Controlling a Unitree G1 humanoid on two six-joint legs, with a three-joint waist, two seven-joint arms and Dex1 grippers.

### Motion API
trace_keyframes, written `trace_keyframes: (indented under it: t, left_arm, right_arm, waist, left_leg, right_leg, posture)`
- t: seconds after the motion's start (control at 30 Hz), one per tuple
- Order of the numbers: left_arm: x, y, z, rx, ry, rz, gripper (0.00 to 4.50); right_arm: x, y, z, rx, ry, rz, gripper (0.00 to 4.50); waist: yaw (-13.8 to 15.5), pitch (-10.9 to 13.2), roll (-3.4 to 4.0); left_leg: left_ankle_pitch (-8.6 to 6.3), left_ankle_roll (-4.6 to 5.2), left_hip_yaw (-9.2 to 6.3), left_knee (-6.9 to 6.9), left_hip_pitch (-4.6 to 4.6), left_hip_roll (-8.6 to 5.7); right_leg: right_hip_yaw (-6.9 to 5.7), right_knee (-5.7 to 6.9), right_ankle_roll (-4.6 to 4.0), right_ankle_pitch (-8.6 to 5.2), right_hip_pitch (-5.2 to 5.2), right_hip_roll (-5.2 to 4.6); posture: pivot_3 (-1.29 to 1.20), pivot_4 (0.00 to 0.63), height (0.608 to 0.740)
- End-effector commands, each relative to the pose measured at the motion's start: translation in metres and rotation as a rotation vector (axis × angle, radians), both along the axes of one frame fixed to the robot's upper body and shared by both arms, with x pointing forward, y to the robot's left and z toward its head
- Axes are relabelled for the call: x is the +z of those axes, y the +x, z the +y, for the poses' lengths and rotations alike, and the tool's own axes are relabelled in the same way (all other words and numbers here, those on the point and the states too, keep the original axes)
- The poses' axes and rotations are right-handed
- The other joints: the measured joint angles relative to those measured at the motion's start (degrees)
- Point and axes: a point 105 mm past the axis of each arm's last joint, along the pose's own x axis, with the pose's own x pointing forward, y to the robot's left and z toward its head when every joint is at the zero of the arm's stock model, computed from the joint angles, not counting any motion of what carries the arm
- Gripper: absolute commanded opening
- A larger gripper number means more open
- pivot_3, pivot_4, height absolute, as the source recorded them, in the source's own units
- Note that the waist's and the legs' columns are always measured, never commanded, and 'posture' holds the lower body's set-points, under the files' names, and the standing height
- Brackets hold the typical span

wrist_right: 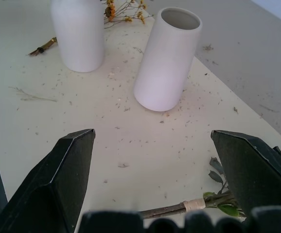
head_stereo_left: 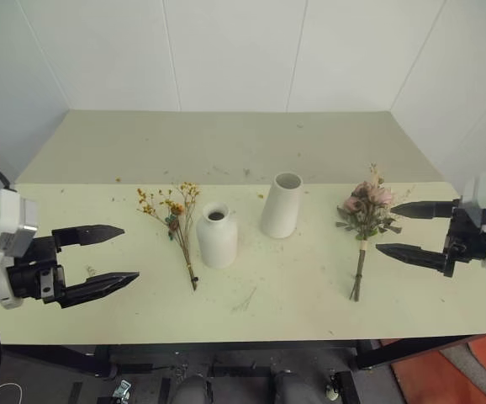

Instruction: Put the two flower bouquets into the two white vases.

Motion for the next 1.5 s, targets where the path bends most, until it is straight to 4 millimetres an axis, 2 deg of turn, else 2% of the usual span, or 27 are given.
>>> trace_keyframes:
  t: [0.03,0.33,0.53,0.7,0.83,0.97,1.07,1.3,1.5]
  left_arm:
    - [0.007,-0.003,-0.002,-0.01,0.008,-0.034,4.5]
    - [0.006,-0.003,-0.002,-0.023,0.009,-0.023,4.5]
    - [0.007,-0.001,-0.004,-0.049,0.007,-0.025,4.5]
    - [0.011,0.007,-0.008,-0.087,0.004,-0.044,4.5]
    - [0.017,0.015,-0.013,-0.119,-0.028,-0.058,4.5]
    - [0.021,0.019,-0.018,-0.154,-0.037,-0.06,4.5]
    - [0.022,0.024,-0.02,-0.168,-0.033,-0.065,4.5]
    - [0.021,0.028,-0.025,-0.192,-0.04,-0.063,4.5]
    - [0.022,0.028,-0.026,-0.189,-0.041,-0.073,4.5]
  right_arm:
    - [0.006,-0.002,-0.002,-0.003,-0.014,-0.044,4.47]
    - [0.003,-0.002,-0.003,-0.014,-0.025,-0.042,4.47]
    - [-0.009,0.009,-0.008,-0.093,-0.034,0.017,4.47]
    - [-0.018,0.027,-0.014,-0.267,-0.036,0.135,4.47]
    - [-0.026,0.034,-0.001,-0.337,-0.026,0.261,4.47]
    - [-0.046,0.048,0.003,-0.522,-0.02,0.491,4.47]
    - [-0.054,0.058,0.005,-0.62,-0.017,0.581,4.47]
    - [-0.078,0.09,-0.011,-0.947,0.007,0.71,4.47]
    - [-0.084,0.101,-0.015,-1.06,0.024,0.774,4.47]
  waist:
    - [0.0,0.0,0.0]
    - [0.0,0.0,0.0]
    - [0.0,0.0,0.0]
    - [-0.1,0.0,0.0]
    - [-0.1,0.0,0.0]
    - [-0.6,0.0,0.0]
    - [-0.6,0.0,0.0]
    - [-0.6,0.0,0.0]
    - [-0.9,0.0,0.0]
  left_leg:
    - [0.0,0.0,0.0,0.0,0.0,0.0]
    - [0.0,0.0,0.0,0.0,0.01,0.0]
    - [0.0,0.0,0.0,0.0,0.01,0.0]
    - [0.0,0.0,0.0,0.01,0.02,-0.01]
    - [0.0,0.0,0.0,0.01,-0.01,0.0]
    - [0.0,0.0,0.0,0.01,-0.03,0.0]
    - [0.0,0.0,-0.02,0.01,-0.05,0.0]
    - [0.0,0.0,-0.04,0.01,-0.26,-0.03]
    - [0.0,0.0,-0.04,0.01,-0.35,-0.04]
  right_leg:
    - [0.0,0.0,0.0,0.0,0.0,0.0]
    - [0.0,0.0,0.0,0.0,0.0,0.0]
    - [0.0,0.0,0.0,0.0,0.01,0.0]
    - [0.0,0.02,-0.01,0.01,0.0,0.0]
    - [0.01,0.02,-0.02,0.01,-0.04,0.02]
    - [0.02,0.02,-0.02,0.02,-0.05,0.02]
    - [0.01,0.02,-0.03,0.02,-0.07,0.03]
    - [0.0,0.0,-0.01,0.04,-0.21,0.02]
    - [0.0,0.0,0.0,0.05,-0.29,0.01]
  posture:
    - [0.0,0.15,0.74]
    - [0.0,0.15,0.74]
    - [0.0,0.15,0.74]
    - [0.0,0.15,0.74]
    - [0.0,0.15,0.74]
    - [0.0,0.15,0.74]
    - [0.0,0.15,0.74]
    - [0.0,0.15,0.74]
    - [0.0,0.15,0.74]
